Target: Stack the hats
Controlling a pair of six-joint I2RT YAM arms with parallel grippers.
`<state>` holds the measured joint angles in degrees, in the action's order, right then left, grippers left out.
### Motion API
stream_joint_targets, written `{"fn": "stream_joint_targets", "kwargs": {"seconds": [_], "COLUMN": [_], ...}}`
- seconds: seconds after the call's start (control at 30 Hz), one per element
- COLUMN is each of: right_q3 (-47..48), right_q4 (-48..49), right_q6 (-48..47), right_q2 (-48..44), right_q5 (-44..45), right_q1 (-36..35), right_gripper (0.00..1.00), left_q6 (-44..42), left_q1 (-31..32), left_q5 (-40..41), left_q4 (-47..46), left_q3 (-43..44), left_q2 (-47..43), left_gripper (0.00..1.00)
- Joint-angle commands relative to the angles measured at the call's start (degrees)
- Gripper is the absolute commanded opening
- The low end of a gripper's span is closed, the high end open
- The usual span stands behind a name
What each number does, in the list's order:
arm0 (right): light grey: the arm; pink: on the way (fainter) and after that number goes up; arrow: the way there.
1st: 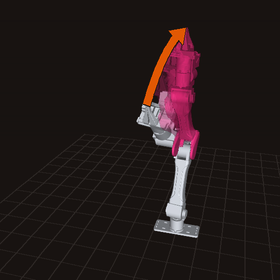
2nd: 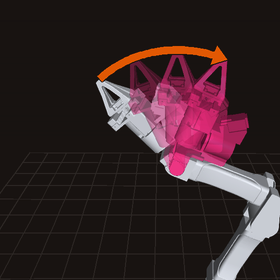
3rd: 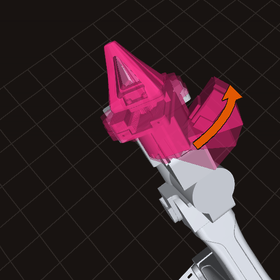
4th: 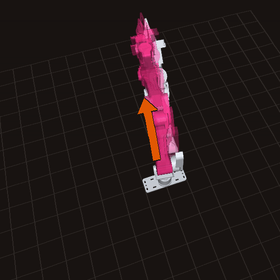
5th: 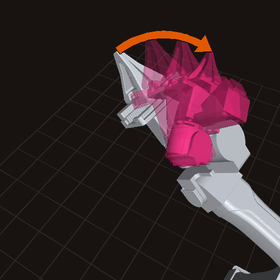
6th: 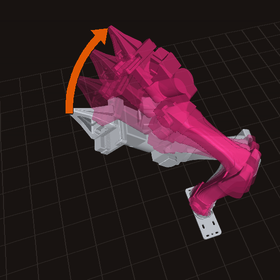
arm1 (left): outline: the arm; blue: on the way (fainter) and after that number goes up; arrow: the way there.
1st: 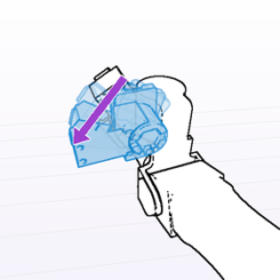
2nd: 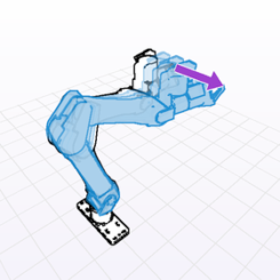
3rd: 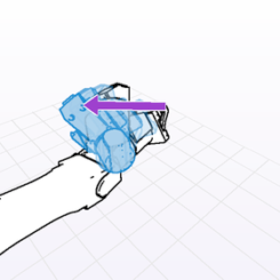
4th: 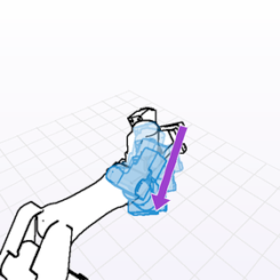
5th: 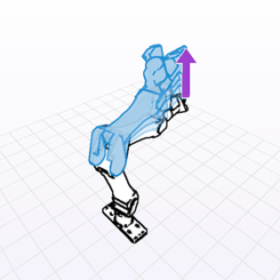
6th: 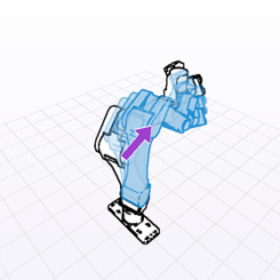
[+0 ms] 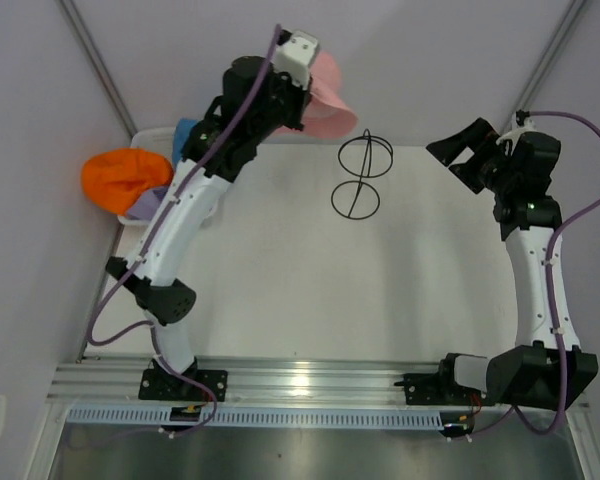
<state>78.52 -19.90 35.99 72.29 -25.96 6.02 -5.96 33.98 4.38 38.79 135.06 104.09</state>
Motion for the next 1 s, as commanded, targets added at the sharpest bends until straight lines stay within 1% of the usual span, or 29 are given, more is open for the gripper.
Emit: {"fn": "stream_joint_targets", "kwargs": {"seconds": [0.0, 0.03, 0.07, 0.1, 0.17, 0.27, 0.3, 0.33, 0.4, 0.43, 0.5, 0.57, 0.6, 0.63, 0.7, 0.83, 0.97], "right_q3": [-0.74, -1.0, -1.35, -1.7, -3.01, -5.3, -6.0, -6.79, -7.94, -8.12, -8.03, -8.03, -8.03, -7.95, -7.68, -7.51, -6.72], "right_q4": [-4.61, -5.49, -6.8, -7.51, -9.27, -9.02, -8.32, -7.44, -5.94, -5.5, -5.67, -5.68, -5.76, -5.94, -6.29, -7.08, -8.57], "right_q6": [0.5, -0.12, -1.78, -2.75, -5.38, -7.24, -7.68, -7.69, -7.08, -6.9, -7.16, -8.12, -8.39, -9.09, -9.53, -10.06, -11.9], "right_q2": [-3.64, -4.26, -5.05, -6.62, -8.21, -10.5, -10.77, -10.68, -10.24, -9.72, -9.36, -9.62, -9.71, -9.71, -9.54, -9.54, -9.1], "right_q5": [-0.77, -0.76, -1.02, -1.03, 0.19, 0.47, -0.66, -1.72, -3.48, -3.84, -3.75, -2.62, -2.35, -2.17, -2.26, -1.99, -1.38], "right_q1": [2.05, 2.59, 3.11, 3.55, 4.43, 4.79, 4.79, 4.79, 4.7, 4.7, 4.7, 4.7, 4.7, 4.7, 4.7, 4.61, 4.35], "right_gripper": [1.0, 1.0, 1.0, 1.0, 1.0, 1.0, 1.0, 1.0, 1.0, 1.0, 1.0, 0.99, 1.0, 1.0, 1.0, 1.0, 1.0], "left_q6": [-5.81, -6.69, -7.66, -9.58, -10.39, -8.99, -8.64, -8.37, -7.67, -7.06, -4.51, -3.45, -3.36, -3.45, -3.54, -3.45, -6.42], "left_q1": [5.11, 6.09, 7.84, 8.64, 9.61, 9.62, 9.62, 9.62, 9.7, 9.71, 9.79, 9.79, 9.79, 9.79, 9.71, 9.79, 9.79], "left_q5": [7.81, 12.88, 15.45, 17.74, 21.61, 22.51, 22.43, 22.08, 19.45, 18.83, 15.85, 13.03, 10.58, 9.69, 8.81, 4.34, 1.51], "left_q4": [-4.24, -6.07, -7.31, -8.45, -11.79, -17.06, -19.6, -25.72, -31.81, -32.71, -35.69, -39.29, -43.49, -44.49, -45.9, -49.33, -52.06], "left_q3": [5.8, 6.35, 7.13, 8.45, 8.64, 7.5, 6.8, 5.31, 6.34, 10.09, 11.97, 9.71, 8.82, 8.29, 10.03, 10.22, 10.65], "left_q2": [5.13, 6.37, 7.6, 9.53, 10.69, 11.13, 11.04, 11.22, 12.53, 14.54, 16.05, 15.97, 16.05, 16.66, 19.73, 24.39, 28.88], "left_gripper": [0.01, 0.01, 0.01, 0.01, 0.01, 0.01, 0.01, 0.01, 0.01, 0.01, 0.01, 0.01, 0.01, 0.01, 0.01, 0.01, 0.01]}}
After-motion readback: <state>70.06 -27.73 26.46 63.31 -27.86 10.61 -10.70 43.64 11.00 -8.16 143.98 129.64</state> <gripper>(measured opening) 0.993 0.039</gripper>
